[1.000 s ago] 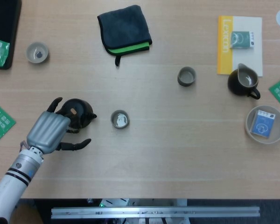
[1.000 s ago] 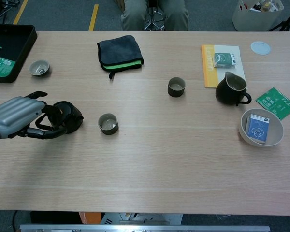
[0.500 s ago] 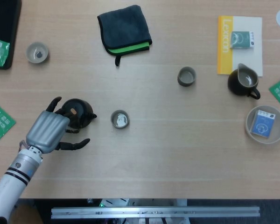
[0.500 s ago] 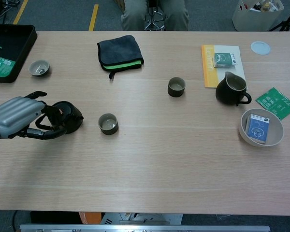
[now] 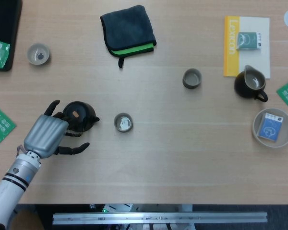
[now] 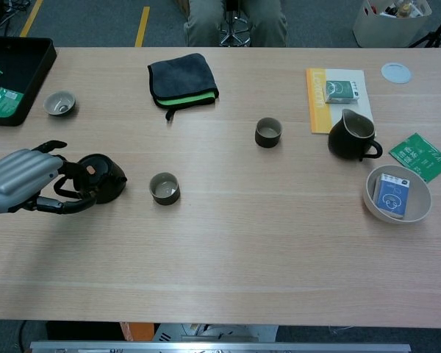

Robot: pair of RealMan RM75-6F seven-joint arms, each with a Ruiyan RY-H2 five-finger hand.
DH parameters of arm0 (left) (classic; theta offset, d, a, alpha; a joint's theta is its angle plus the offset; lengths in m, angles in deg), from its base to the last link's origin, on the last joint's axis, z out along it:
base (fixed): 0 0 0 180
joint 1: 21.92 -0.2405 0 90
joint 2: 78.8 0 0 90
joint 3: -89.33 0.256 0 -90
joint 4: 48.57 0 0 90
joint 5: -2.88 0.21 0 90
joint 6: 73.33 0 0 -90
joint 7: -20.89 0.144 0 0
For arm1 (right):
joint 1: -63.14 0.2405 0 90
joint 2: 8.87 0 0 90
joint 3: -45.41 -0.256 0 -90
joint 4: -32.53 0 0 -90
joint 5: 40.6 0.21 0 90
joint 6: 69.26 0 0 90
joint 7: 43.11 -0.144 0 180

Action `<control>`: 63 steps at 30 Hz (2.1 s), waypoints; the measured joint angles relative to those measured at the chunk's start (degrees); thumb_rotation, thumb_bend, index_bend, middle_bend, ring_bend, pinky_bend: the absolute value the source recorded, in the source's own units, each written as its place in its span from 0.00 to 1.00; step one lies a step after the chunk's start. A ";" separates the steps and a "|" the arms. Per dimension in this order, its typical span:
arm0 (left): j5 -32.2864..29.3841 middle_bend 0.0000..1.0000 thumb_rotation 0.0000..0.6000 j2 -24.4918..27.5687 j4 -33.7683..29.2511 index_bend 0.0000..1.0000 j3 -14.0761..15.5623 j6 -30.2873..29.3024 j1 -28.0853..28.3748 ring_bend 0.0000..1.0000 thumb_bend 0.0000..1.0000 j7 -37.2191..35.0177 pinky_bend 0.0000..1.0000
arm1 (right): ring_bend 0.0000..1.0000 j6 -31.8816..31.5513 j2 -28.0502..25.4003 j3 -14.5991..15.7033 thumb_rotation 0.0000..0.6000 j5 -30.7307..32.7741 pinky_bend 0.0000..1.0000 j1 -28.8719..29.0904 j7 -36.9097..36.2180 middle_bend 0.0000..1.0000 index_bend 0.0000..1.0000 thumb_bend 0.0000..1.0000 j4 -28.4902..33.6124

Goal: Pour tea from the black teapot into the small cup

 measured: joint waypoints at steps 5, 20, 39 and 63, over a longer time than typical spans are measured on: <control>-0.06 0.43 0.16 -0.26 0.38 0.40 0.01 0.29 -0.27 0.31 0.16 -0.21 0.05 | 0.00 0.04 -0.04 -0.02 1.00 0.04 0.00 0.01 0.01 0.19 0.24 0.05 0.03; 0.15 0.48 0.16 -0.63 0.88 0.45 0.36 0.87 -1.17 0.31 0.16 -0.17 0.04 | 0.00 0.40 -0.01 -0.17 1.00 0.21 0.00 0.24 -0.11 0.19 0.24 0.05 0.01; -0.15 0.75 0.15 -1.11 1.07 0.64 0.36 2.31 -1.35 0.52 0.16 0.54 0.05 | 0.00 0.04 -0.04 -0.38 1.00 0.70 0.00 -0.07 -0.53 0.19 0.24 0.05 -0.17; -4.72 1.00 0.11 0.06 -1.91 0.87 -4.57 6.98 3.46 0.77 0.16 1.09 0.04 | 0.00 0.35 0.53 -0.82 1.00 1.40 0.00 0.04 -2.01 0.19 0.24 0.05 -1.45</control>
